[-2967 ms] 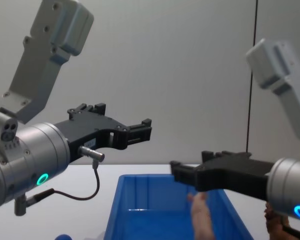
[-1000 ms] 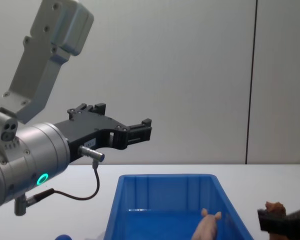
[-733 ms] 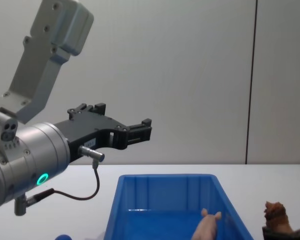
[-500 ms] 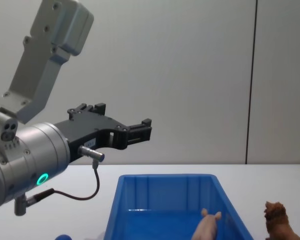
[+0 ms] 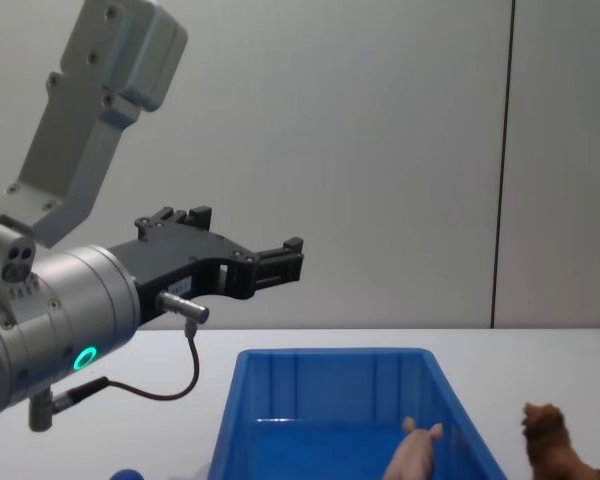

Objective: Pick up the two dolls from the table and place them into the box.

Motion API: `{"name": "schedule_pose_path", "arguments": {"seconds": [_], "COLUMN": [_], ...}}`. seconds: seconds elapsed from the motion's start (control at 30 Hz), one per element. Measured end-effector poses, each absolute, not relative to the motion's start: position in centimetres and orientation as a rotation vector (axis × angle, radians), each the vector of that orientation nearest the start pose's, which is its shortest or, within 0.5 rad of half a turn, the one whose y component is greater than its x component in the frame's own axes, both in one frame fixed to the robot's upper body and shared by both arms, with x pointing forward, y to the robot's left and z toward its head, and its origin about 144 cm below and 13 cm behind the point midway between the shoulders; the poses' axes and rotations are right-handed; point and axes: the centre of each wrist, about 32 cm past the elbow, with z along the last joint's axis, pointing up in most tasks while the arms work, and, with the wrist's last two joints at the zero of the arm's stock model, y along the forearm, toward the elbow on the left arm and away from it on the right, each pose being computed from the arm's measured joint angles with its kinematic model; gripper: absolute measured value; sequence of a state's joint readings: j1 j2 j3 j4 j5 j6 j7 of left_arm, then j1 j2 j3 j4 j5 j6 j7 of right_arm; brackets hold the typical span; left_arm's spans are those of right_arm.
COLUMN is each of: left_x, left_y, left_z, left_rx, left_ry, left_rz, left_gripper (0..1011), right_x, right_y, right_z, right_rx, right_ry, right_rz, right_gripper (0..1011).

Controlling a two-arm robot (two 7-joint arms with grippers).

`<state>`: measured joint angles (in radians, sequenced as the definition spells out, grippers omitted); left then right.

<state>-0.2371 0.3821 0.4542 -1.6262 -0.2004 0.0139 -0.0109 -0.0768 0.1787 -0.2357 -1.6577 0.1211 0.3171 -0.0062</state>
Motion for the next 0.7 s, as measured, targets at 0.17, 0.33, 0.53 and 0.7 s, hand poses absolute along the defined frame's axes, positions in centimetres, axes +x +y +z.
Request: {"name": "schedule_pose_path", "arguments": {"seconds": [0.17,0.33,0.53,0.7], "left_x": [49.2,49.2,49.2,49.2], "left_y": [19.8,19.8,19.8,19.8], "left_z": [120.4,120.4,120.4,120.4], "left_rx": [0.061,0.061,0.061,0.061], "left_ry": [-0.268,-0.268,-0.268,-0.268], "left_rz": [1.124,1.124,1.124,1.124], "left_gripper": [1001,1001,1001,1001], "right_x": [42.6,42.6,42.8,43.2], "right_y": [-19.9,-19.7,-19.4,-18.8], "right_z": [113.6,114.3,115.6,116.7], "right_rx": [-0.298,-0.255,-0.188,-0.129], "right_ry": [0.176,0.132,0.086,0.065], "right_rz": [-1.321,-1.322,-1.303,-1.261], "right_gripper": [290,290,290,290]}}
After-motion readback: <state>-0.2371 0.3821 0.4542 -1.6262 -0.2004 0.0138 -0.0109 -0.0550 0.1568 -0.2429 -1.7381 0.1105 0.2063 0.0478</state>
